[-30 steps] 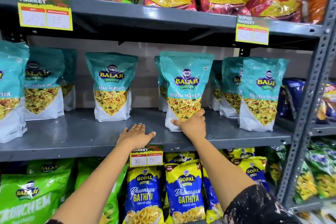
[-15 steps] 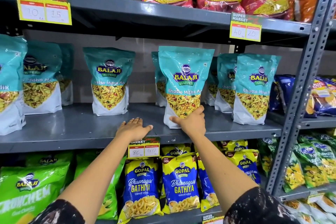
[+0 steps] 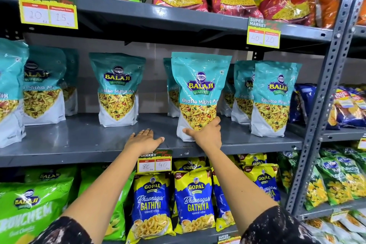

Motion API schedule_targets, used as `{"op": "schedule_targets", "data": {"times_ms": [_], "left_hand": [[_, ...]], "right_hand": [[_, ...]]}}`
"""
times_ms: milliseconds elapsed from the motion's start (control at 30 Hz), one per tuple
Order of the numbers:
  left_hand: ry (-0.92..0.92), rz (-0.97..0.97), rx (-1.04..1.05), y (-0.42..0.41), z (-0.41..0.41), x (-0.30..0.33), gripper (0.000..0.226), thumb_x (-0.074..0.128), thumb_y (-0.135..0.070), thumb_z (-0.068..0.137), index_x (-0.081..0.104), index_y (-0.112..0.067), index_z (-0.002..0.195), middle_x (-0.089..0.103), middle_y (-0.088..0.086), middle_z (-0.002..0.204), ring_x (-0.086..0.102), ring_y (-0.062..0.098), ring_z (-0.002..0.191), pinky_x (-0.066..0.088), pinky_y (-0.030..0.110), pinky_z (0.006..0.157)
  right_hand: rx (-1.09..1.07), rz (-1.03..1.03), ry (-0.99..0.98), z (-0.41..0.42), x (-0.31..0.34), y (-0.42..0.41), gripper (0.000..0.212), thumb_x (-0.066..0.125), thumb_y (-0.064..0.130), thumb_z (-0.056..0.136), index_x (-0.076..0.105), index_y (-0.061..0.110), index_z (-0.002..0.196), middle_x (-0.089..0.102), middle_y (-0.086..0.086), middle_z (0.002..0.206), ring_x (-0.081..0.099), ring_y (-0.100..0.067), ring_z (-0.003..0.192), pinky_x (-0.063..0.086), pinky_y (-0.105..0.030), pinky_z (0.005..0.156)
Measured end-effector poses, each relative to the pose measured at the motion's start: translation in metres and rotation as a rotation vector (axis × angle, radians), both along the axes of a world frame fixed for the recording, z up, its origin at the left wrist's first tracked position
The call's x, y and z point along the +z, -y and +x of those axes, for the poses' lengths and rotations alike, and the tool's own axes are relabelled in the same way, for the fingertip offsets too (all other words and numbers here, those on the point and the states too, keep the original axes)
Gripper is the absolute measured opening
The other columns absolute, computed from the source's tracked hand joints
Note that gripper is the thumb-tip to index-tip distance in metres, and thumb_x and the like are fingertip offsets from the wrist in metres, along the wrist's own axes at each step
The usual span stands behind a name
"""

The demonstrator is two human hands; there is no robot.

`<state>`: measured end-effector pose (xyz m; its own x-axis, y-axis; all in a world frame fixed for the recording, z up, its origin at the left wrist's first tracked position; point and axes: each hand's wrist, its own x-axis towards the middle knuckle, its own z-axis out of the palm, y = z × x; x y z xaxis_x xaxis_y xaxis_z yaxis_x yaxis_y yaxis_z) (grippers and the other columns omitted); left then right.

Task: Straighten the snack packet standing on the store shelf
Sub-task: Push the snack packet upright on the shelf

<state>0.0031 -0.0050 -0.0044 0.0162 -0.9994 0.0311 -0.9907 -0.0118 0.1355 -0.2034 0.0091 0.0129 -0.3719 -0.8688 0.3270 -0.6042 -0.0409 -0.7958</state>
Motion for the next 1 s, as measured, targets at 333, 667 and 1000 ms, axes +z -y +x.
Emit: {"op": "schedule_targets", "data": {"times_ms": [333,667,1000], "left_hand": [[-0.006,0.006,-0.001,-0.001,-0.001,0.001,0.08,0.017,-0.065,0.094,0.008,-0.015,0.156,0.003,0.0,0.165,0.004,0.016,0.152,0.006,0.044,0.122],[0.0,0.027,-0.009,-0.008,-0.003,0.006,0.078,0.017,-0.064,0.095,0.008,-0.016,0.156,0.002,0.0,0.165,0.003,0.016,0.152,0.005,0.042,0.122],[-0.002,0.036,0.019,-0.037,0.093,0.009,0.077,0.02,-0.065,0.094,0.011,-0.02,0.156,0.006,-0.004,0.165,0.006,0.013,0.151,0.005,0.044,0.121]], "right_hand": [[0.005,0.008,0.005,0.001,0.0,0.003,0.115,0.085,0.053,0.059,0.014,0.007,0.137,0.039,-0.02,0.138,0.046,-0.041,0.124,0.045,-0.053,0.093],[0.023,-0.058,0.076,0.004,-0.009,0.006,0.13,0.085,0.05,0.061,0.0,0.005,0.148,0.028,-0.027,0.145,0.036,-0.047,0.131,0.038,-0.054,0.102],[0.192,-0.511,-0.137,0.101,-0.017,-0.036,0.089,0.074,0.042,0.079,0.024,0.013,0.146,0.028,-0.024,0.147,0.029,-0.039,0.134,0.033,-0.051,0.106]]}}
